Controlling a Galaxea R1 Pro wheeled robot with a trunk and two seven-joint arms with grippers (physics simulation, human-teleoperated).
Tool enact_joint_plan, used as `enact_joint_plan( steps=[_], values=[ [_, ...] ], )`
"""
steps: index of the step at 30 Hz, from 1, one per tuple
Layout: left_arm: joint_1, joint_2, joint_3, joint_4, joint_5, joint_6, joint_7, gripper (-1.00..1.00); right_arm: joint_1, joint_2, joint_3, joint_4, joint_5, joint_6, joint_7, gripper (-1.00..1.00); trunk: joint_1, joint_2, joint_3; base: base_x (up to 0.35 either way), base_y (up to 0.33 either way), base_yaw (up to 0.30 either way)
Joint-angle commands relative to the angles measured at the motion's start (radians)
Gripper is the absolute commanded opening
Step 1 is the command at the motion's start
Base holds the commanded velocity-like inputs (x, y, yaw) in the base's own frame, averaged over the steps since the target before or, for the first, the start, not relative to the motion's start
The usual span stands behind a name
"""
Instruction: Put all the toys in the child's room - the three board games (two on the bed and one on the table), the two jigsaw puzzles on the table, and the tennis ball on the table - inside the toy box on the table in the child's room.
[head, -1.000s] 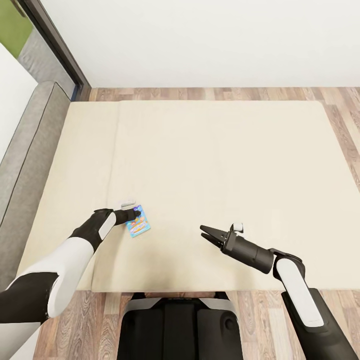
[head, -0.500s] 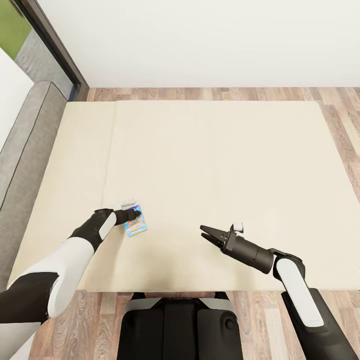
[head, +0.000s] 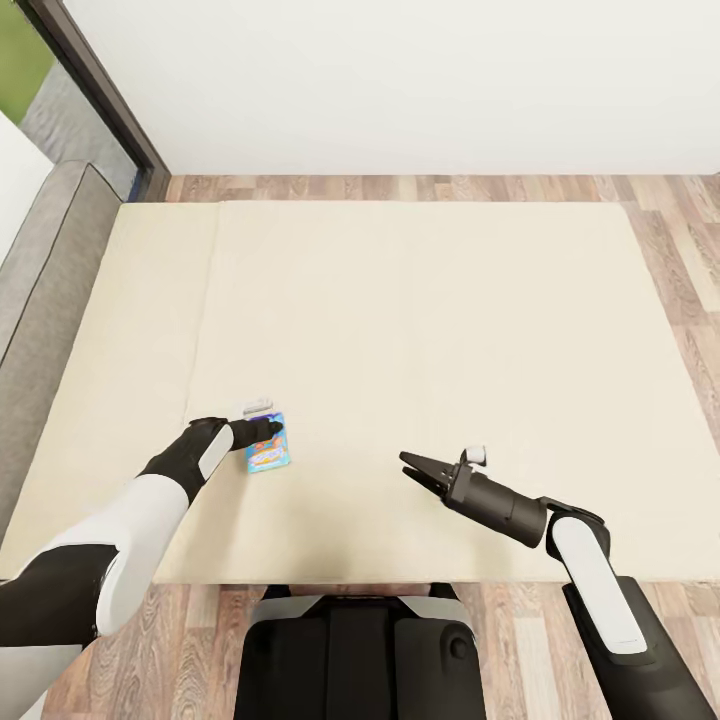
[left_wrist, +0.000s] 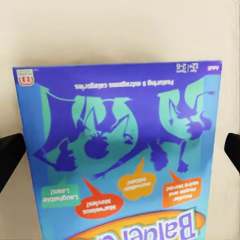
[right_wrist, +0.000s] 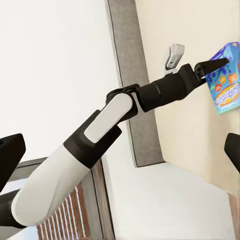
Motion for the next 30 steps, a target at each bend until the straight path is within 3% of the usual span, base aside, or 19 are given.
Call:
enact_joint_plan(
  steps=[1,30],
  values=[
    [0.0,0.0,-0.001,-0.001,0.005,0.005,-0.001,1.0,-0.001,0.0,0.0,0.0,0.008,0.002,0.006,1.0,0.001,-0.002,-0.001,0.0,-0.094,0.0],
    [0.0,-0.004,-0.001,-0.001,0.005,0.006,-0.001,1.0,-0.001,0.001,-0.003,0.0,0.026,0.003,0.007,1.0,0.001,-0.002,-0.001,-0.005,-0.151,0.0]
  ],
)
